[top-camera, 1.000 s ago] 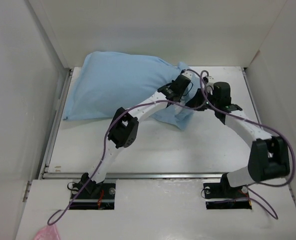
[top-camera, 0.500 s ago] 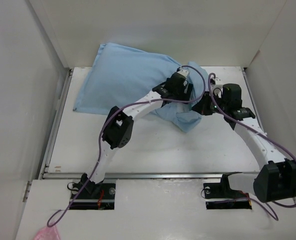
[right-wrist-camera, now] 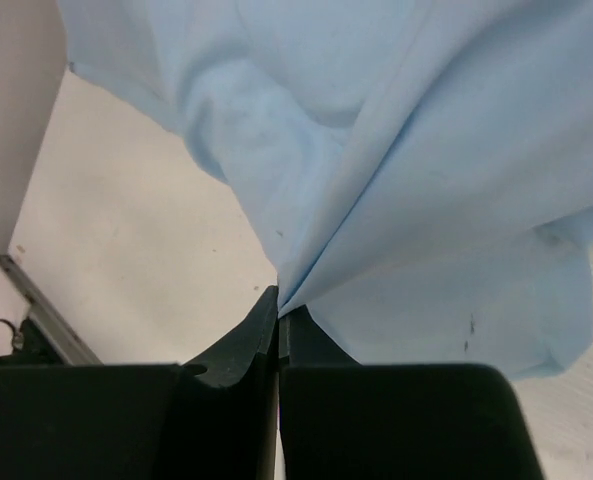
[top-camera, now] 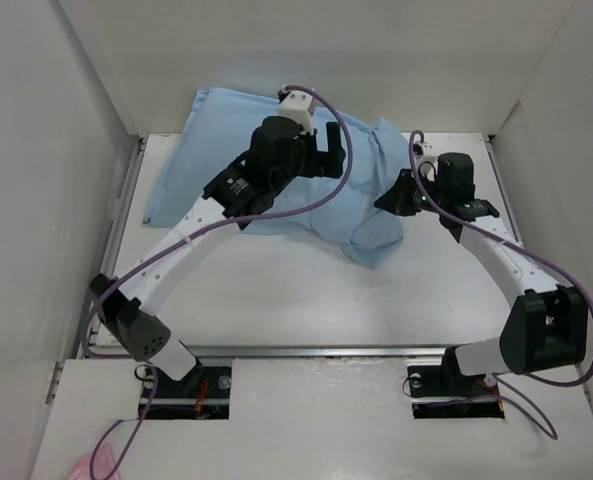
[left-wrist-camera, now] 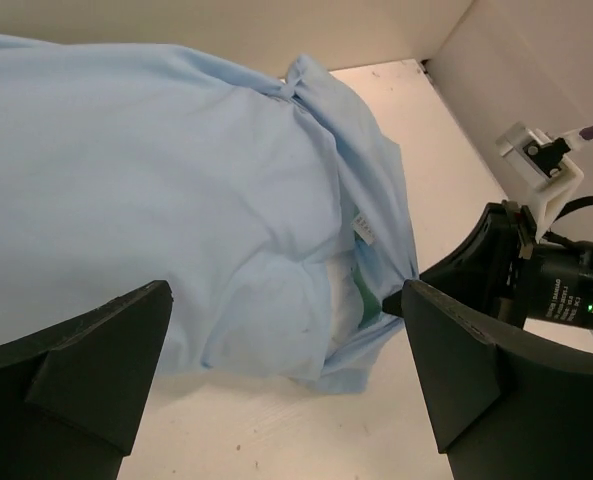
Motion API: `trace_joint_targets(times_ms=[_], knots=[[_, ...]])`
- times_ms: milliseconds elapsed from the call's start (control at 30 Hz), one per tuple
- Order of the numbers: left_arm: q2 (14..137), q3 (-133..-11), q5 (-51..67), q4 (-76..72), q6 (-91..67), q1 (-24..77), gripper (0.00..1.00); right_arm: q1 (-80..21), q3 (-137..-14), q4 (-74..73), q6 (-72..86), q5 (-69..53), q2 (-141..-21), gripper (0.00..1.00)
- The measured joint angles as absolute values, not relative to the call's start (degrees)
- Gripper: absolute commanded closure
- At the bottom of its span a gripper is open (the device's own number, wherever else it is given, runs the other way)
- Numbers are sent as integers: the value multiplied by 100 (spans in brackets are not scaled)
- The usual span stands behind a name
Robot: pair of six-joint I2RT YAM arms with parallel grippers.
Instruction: Put the pillow into the pillowcase
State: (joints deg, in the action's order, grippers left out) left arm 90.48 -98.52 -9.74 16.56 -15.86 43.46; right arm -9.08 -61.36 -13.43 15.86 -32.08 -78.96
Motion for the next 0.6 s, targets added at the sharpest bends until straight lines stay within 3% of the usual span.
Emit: trace_joint_targets(times_ms=[100,200,233,433,600], knots=[[8866,-9511,-1015,1374,-1586,4228,3,-908,-6147,-1048,1586,-3632,-8053,100],[9583,-9647,-987,1109,-1529,4005,7,-908,-6237,-840,1557,-4128,-8224,100],[10064,-9817,-958,1052,-1505,3957,13,-908,-6294,-812,1529,-4283,-8256,100],[13013,-11513,-991,1498,-1479,3813,20,-897,-6794,-499,1378,-4993,-8451,100],[12997,-11756,-646,1529,-1601,3686,25,-858,-6954,-3,1594,-5118,-8755,100]])
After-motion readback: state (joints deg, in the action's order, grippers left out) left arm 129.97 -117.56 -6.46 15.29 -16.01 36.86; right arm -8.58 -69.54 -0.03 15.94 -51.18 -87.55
